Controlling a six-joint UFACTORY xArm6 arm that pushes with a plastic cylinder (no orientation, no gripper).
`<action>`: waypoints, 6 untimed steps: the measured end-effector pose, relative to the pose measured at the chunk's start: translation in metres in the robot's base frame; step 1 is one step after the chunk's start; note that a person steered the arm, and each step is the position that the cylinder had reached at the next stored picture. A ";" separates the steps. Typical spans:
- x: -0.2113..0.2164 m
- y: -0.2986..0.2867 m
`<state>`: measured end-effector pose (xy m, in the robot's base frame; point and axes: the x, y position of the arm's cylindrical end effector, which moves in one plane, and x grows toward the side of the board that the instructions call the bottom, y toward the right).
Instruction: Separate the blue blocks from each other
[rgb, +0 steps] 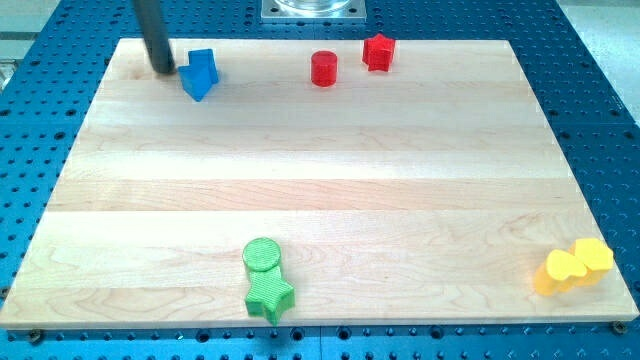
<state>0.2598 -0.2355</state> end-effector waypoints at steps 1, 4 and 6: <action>0.009 -0.029; 0.014 0.104; 0.020 0.084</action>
